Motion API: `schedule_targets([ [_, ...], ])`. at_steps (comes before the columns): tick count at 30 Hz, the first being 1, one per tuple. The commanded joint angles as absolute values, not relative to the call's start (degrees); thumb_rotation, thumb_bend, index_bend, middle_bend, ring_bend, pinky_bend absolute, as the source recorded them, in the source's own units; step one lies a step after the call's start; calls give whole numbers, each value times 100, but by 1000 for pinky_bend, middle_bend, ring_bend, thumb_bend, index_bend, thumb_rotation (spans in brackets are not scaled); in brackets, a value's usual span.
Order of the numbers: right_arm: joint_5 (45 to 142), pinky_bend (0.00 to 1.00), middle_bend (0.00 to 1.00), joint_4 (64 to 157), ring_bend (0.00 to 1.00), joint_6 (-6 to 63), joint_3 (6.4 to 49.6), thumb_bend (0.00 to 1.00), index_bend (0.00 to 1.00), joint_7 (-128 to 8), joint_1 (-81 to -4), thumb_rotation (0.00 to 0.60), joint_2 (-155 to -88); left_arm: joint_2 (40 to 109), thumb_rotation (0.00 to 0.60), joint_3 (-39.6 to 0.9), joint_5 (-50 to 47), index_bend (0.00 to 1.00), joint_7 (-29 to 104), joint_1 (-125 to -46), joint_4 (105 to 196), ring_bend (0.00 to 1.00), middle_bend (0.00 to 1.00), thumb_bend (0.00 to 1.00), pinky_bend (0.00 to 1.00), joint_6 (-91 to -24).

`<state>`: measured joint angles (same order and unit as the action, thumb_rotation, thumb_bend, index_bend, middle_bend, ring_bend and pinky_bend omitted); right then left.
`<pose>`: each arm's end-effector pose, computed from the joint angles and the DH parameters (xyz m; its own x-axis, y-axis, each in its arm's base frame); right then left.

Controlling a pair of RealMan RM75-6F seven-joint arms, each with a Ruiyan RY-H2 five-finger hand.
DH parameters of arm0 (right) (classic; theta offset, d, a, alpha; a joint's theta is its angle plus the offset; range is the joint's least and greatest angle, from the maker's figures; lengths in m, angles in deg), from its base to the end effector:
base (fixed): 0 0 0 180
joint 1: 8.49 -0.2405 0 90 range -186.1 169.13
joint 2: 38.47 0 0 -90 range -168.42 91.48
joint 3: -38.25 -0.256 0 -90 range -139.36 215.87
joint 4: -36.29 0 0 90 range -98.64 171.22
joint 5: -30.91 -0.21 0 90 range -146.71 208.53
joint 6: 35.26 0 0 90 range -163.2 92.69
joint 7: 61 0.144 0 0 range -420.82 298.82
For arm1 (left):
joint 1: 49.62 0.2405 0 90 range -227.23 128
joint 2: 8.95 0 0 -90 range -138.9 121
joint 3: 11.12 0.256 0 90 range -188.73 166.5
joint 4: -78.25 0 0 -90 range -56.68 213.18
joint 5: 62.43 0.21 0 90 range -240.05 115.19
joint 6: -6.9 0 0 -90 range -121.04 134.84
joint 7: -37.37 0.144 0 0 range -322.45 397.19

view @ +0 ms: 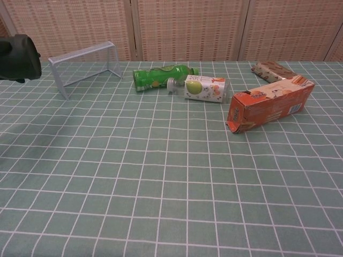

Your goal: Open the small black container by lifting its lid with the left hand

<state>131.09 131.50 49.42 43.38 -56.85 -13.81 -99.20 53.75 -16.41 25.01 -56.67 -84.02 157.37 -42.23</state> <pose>-0.2845 -0.1479 0.1411 0.3645 -0.1583 0.9176 -0.9156 -0.2405 0.3222 -0.2650 0.3460 0.1318 -0.7336 0.3778 0.5649 0.6671 0.2415 0.7048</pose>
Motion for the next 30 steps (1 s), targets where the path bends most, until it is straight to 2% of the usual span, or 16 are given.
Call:
schedule_targets([
  [1, 13118, 0, 0, 13155, 0, 4954, 4337, 177, 0, -5678, -1374, 600, -9909, 5077, 600, -1110, 2857, 676, -3135, -8883, 15633, 664, 648, 509, 948, -3020],
  [3, 13130, 0, 0, 13157, 0, 4935, 4349, 177, 0, -5675, -1380, 600, -9906, 5083, 600, -1014, 2834, 676, -2240, -8955, 15612, 664, 648, 510, 948, -2787],
  [8, 13149, 0, 0, 13168, 0, 4952, 4352, 177, 0, -5673, -1376, 600, -9892, 5332, 600, -1044, 2211, 679, 1534, -8895, 15457, 664, 650, 510, 949, -2679],
  [12, 13157, 0, 0, 13166, 0, 4947, 4357, 177, 0, -5655, -1380, 600, -9885, 5396, 600, -1022, 799, 678, 4149, -8940, 15819, 664, 649, 509, 940, -2508],
  [14, 13172, 0, 0, 13167, 0, 4946, 4363, 177, 0, -5639, -1383, 600, -9878, 5412, 600, -753, -282, 678, 5548, -9165, 15938, 664, 649, 513, 934, -2473],
  [17, 13183, 0, 0, 13169, 0, 4969, 4363, 177, 0, -5604, -1381, 600, -9864, 5669, 600, -117, -2151, 678, 7636, -9603, 16178, 663, 649, 531, 933, -3196],
  [19, 13185, 0, 0, 13166, 0, 4987, 4359, 177, 0, -5578, -1377, 600, -9855, 5946, 600, 136, -3465, 678, 8861, -9902, 16527, 664, 649, 534, 933, -4133],
  [23, 13192, 0, 0, 13154, 0, 4981, 4359, 177, 0, -5556, -1385, 600, -9850, 6190, 600, 70, -4730, 678, 9793, -10206, 17022, 664, 650, 535, 933, -5170],
  [27, 13186, 0, 0, 13149, 0, 4934, 4365, 177, 0, -5574, -1401, 600, -9861, 6225, 600, 54, -4811, 680, 10079, -10244, 17278, 665, 652, 543, 935, -5690],
  [30, 13185, 0, 0, 13154, 0, 4928, 4366, 177, 0, -5589, -1401, 600, -9866, 6190, 600, 3, -4943, 687, 10134, -10244, 17462, 666, 655, 566, 939, -5710],
])
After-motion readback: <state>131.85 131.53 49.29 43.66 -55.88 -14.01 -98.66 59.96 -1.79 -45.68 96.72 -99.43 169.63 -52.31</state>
